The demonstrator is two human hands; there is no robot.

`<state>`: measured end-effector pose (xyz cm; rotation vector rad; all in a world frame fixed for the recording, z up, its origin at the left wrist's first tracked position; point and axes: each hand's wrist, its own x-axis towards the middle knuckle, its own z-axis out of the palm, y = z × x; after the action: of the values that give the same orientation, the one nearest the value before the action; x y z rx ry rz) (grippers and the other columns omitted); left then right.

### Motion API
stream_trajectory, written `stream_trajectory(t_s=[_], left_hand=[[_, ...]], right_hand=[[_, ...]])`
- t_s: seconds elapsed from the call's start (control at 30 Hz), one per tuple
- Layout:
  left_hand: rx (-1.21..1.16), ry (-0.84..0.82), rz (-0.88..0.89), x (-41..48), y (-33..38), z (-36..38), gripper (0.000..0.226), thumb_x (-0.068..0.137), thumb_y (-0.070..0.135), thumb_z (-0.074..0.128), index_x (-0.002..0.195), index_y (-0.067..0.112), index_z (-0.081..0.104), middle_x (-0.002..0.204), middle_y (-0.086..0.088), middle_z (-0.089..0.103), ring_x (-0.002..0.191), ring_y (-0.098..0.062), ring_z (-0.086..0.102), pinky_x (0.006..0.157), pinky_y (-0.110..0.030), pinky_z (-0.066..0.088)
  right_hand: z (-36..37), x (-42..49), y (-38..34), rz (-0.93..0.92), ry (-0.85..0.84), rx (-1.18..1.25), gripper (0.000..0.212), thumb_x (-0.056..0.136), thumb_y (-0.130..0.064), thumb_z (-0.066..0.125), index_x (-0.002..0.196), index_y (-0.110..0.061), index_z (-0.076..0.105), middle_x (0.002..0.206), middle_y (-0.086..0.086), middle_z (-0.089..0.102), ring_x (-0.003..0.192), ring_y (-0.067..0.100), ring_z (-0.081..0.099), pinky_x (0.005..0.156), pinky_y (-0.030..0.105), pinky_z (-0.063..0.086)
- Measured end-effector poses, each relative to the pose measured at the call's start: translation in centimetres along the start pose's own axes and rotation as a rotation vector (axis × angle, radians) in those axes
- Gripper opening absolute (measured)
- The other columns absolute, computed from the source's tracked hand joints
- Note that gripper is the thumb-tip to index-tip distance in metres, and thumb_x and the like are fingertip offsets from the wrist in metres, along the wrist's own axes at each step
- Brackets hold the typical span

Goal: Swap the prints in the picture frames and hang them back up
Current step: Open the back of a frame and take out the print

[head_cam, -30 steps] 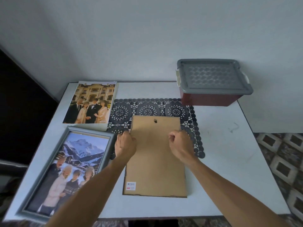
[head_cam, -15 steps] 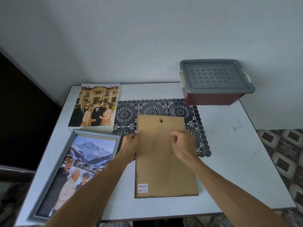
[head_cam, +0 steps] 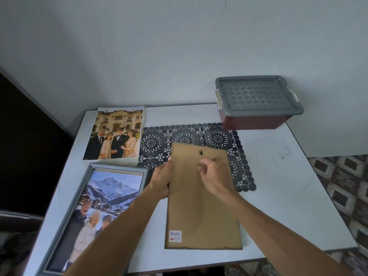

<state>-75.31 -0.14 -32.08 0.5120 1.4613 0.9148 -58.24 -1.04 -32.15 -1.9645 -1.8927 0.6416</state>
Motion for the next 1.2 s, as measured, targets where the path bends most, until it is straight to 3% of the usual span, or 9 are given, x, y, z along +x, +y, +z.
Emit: stream_trajectory(t_s=[0.33, 0.47, 0.6, 0.67, 0.77, 0.87, 0.97, 1.07, 1.2], left_hand=[[-0.16, -0.101, -0.047, 0.5, -1.2, -0.7, 0.035, 0.104, 0.033, 0.047, 0.106, 0.006, 0.07, 0.104, -0.012, 0.075, 0.091, -0.023, 0.074, 0.078, -0.038, 0.057], [-0.181, -0.164, -0.093, 1.0, -1.6, -1.0, 0.043, 0.102, 0.039, 0.048, 0.12, 0.005, 0.067, 0.117, -0.014, 0.071, 0.105, -0.027, 0.069, 0.086, -0.041, 0.055], [-0.207, -0.314, -0.118, 1.5, -1.2, -0.9, 0.044, 0.103, 0.038, 0.041, 0.118, 0.007, 0.068, 0.114, -0.015, 0.071, 0.098, -0.027, 0.069, 0.079, -0.037, 0.055], [-0.153, -0.348, -0.142, 1.5, -0.6, -0.7, 0.039, 0.099, 0.033, 0.042, 0.098, 0.007, 0.071, 0.093, -0.014, 0.068, 0.078, -0.025, 0.065, 0.066, -0.033, 0.054], [-0.064, -0.287, -0.217, 1.9, 0.2, -0.5, 0.025, 0.091, 0.028, 0.046, 0.071, 0.016, 0.054, 0.068, -0.003, 0.044, 0.054, -0.019, 0.046, 0.046, -0.026, 0.044], [-0.114, -0.301, -0.213, 2.7, 0.5, -0.3, 0.043, 0.099, 0.046, 0.047, 0.096, 0.01, 0.07, 0.093, -0.009, 0.071, 0.081, -0.025, 0.068, 0.069, -0.034, 0.055], [-0.155, -0.295, -0.185, 3.3, 0.5, -0.1, 0.058, 0.1, 0.055, 0.041, 0.127, 0.009, 0.063, 0.123, -0.015, 0.068, 0.114, -0.031, 0.065, 0.087, -0.043, 0.055], [-0.179, -0.303, -0.183, 3.8, 0.2, -0.3, 0.062, 0.099, 0.057, 0.039, 0.135, 0.009, 0.058, 0.128, -0.016, 0.064, 0.119, -0.031, 0.062, 0.093, -0.045, 0.053], [-0.214, -0.318, -0.169, 3.8, 0.2, 0.0, 0.054, 0.101, 0.051, 0.04, 0.127, 0.01, 0.063, 0.118, -0.014, 0.07, 0.099, -0.026, 0.071, 0.078, -0.038, 0.057]], right_hand=[[0.1, -0.8, 0.1, 0.001, 0.003, -0.086, 0.03, 0.097, -0.038, 0.058, 0.125, -0.026, 0.059, 0.123, 0.006, 0.052, 0.114, 0.026, 0.049, 0.095, 0.036, 0.045], [0.2, -0.6, 0.2, -0.008, -0.013, -0.086, 0.032, 0.097, -0.04, 0.057, 0.127, -0.027, 0.058, 0.125, 0.006, 0.052, 0.116, 0.025, 0.049, 0.095, 0.035, 0.045], [0.0, -0.4, 0.3, -0.021, -0.009, -0.087, 0.032, 0.098, -0.039, 0.056, 0.128, -0.026, 0.057, 0.125, 0.007, 0.052, 0.116, 0.026, 0.049, 0.095, 0.034, 0.046], [0.0, -0.4, 0.4, -0.019, -0.015, -0.09, 0.032, 0.098, -0.039, 0.056, 0.128, -0.026, 0.057, 0.126, 0.007, 0.052, 0.116, 0.026, 0.049, 0.096, 0.035, 0.046], [-0.2, -0.4, 0.7, -0.018, -0.02, -0.091, 0.033, 0.098, -0.038, 0.057, 0.129, -0.026, 0.058, 0.126, 0.007, 0.052, 0.117, 0.026, 0.048, 0.098, 0.035, 0.044], [-0.4, -0.3, 0.6, -0.026, -0.004, -0.089, 0.031, 0.099, -0.037, 0.056, 0.128, -0.026, 0.058, 0.126, 0.007, 0.052, 0.117, 0.026, 0.049, 0.097, 0.035, 0.043], [-0.3, 0.0, 0.3, -0.034, 0.007, -0.08, 0.029, 0.099, -0.036, 0.055, 0.126, -0.026, 0.058, 0.125, 0.007, 0.052, 0.116, 0.026, 0.049, 0.096, 0.035, 0.044], [-0.2, 0.0, 0.4, -0.041, 0.02, -0.073, 0.029, 0.099, -0.037, 0.055, 0.125, -0.026, 0.058, 0.123, 0.007, 0.053, 0.114, 0.026, 0.05, 0.094, 0.035, 0.045], [-0.1, 0.0, 0.6, -0.042, 0.03, -0.073, 0.029, 0.099, -0.038, 0.054, 0.125, -0.026, 0.058, 0.122, 0.007, 0.053, 0.113, 0.027, 0.05, 0.093, 0.035, 0.044]])
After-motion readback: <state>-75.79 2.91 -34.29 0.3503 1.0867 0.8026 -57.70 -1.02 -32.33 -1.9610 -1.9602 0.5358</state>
